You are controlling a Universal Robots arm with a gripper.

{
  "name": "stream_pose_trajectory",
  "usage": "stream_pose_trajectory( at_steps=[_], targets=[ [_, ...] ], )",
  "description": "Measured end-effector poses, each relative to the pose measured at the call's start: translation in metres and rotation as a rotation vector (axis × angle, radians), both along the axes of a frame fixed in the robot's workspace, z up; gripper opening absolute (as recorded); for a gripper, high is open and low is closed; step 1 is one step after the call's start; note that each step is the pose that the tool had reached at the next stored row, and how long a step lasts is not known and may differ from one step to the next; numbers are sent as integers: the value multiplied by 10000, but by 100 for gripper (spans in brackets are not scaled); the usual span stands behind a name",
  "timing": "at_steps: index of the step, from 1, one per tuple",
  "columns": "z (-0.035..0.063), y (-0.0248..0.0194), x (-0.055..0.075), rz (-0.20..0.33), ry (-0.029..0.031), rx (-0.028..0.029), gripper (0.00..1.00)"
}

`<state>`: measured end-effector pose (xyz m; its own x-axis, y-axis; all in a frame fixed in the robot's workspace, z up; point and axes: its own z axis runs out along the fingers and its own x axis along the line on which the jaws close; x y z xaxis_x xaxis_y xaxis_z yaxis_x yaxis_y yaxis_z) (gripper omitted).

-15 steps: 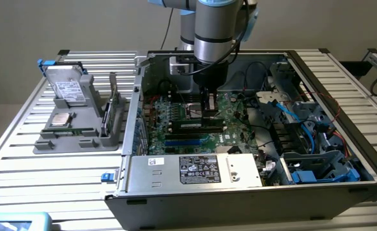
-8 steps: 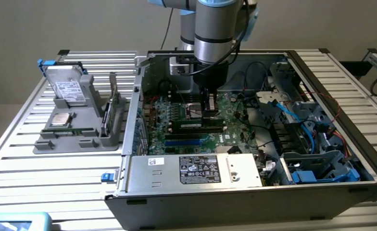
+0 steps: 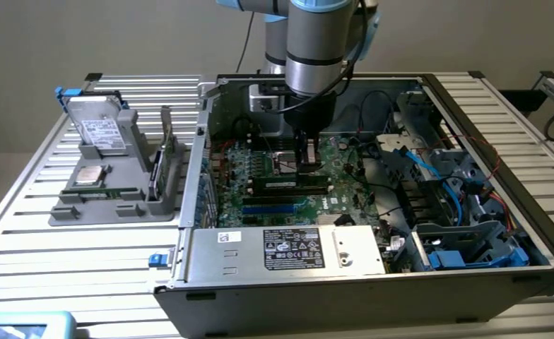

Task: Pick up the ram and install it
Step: 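Insert the ram into the slot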

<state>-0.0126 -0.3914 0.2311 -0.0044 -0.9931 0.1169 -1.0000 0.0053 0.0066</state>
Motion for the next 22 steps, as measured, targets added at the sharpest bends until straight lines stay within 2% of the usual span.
stream_pose_trajectory(
  at_steps=[13, 22],
  targets=[
    [0, -13, 0, -158, -26, 38, 12],
    [0, -14, -9, -157, -81, 52, 12]
  ],
)
